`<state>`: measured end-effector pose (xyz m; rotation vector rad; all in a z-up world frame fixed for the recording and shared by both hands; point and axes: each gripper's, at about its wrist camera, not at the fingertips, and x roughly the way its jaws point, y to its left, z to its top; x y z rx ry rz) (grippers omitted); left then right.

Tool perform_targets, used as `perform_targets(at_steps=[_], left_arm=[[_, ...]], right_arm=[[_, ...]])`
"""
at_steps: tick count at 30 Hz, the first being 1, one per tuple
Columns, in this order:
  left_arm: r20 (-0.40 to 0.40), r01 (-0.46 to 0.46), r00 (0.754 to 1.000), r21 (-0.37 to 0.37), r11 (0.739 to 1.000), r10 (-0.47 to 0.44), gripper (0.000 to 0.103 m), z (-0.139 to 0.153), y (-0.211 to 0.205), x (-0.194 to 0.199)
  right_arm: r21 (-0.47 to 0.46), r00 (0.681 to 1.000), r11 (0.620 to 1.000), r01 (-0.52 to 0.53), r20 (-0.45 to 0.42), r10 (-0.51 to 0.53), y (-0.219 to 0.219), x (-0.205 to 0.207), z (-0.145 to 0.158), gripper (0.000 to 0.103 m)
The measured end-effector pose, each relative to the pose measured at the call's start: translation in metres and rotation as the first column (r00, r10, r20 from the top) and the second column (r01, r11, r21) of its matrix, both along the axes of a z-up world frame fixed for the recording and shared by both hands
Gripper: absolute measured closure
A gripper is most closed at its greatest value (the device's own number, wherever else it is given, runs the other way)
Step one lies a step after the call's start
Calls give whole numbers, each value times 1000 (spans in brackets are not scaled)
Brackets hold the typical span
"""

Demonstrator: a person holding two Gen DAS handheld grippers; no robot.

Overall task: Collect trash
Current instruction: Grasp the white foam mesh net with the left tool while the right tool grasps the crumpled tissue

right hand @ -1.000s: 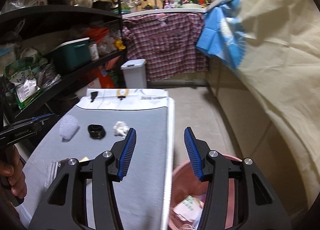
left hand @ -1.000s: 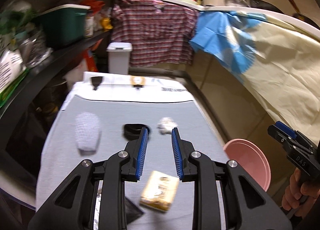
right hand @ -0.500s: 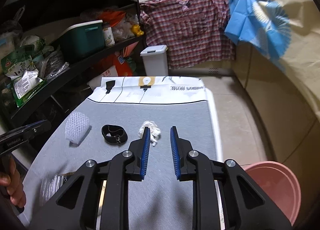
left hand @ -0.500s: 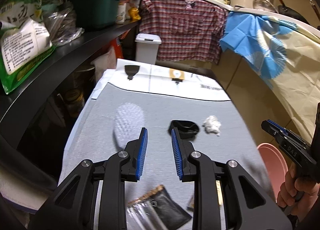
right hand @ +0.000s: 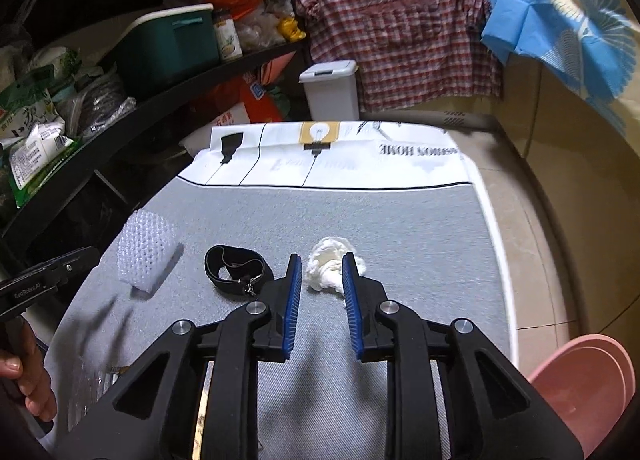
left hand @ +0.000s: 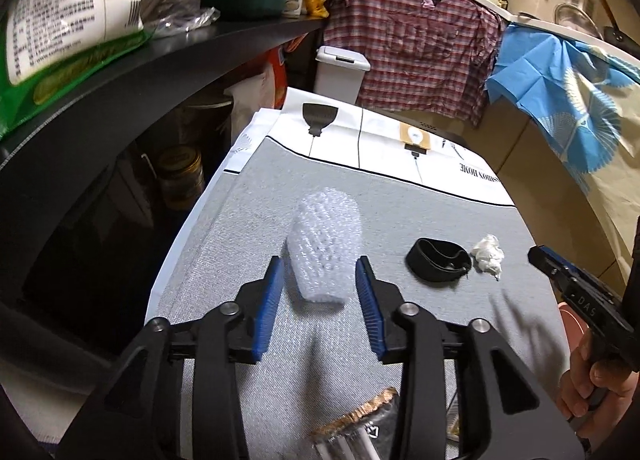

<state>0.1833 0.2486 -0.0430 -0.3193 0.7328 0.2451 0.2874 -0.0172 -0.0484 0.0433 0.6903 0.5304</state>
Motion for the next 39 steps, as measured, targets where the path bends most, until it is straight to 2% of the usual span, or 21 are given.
perform_targets(at_steps=[9,17,18,20,23,25,29,30,32,36,38,39], left_arm=[[-22,4,1000,-39,999,-5,63,-13,7,10],[-33,34,999,-49,998,-35,64,-19,4,17],[-40,36,999,-48,998,-37,65,-20,3,18],[-46,41,998,-52,998,-43,75,-21,2,19],[-61,46,997,-45,998,-49,80,-22,0,21],[-66,53,996,-50,997,-56,82,-23,-1,21],[-72,43,996,-48,998,-46,82,-26,-1,22],[-72,36,997,-47,998,-39,81,-26,-1,23],[-80,23,996,-52,998,-27,71,-28,1,25],[-95,10,995,-61,998,-16,70,-32,2,29],[-101,9,995,-47,999,-14,83,-32,1,29],[-101,11,995,-38,999,-15,84,-32,0,29]], right_arm=[[-38,998,999,-21,-59,18,20,23,-21,79],[-87,997,996,-30,-75,23,30,31,-32,81],[-87,997,996,-32,-76,25,30,31,-32,81],[-88,997,996,-35,-78,28,31,31,-34,86],[-92,997,995,-36,-73,29,30,30,-33,95],[-91,997,995,-38,-72,31,30,29,-32,97],[-89,998,995,-35,-55,30,27,24,-27,99],[-90,998,995,-35,-52,30,25,24,-25,99],[-86,998,996,-33,-50,29,23,23,-24,99],[-77,999,997,-26,-47,22,16,24,-22,100],[-70,999,997,-24,-45,21,14,25,-20,100],[-68,999,997,-25,-44,22,13,24,-19,100]])
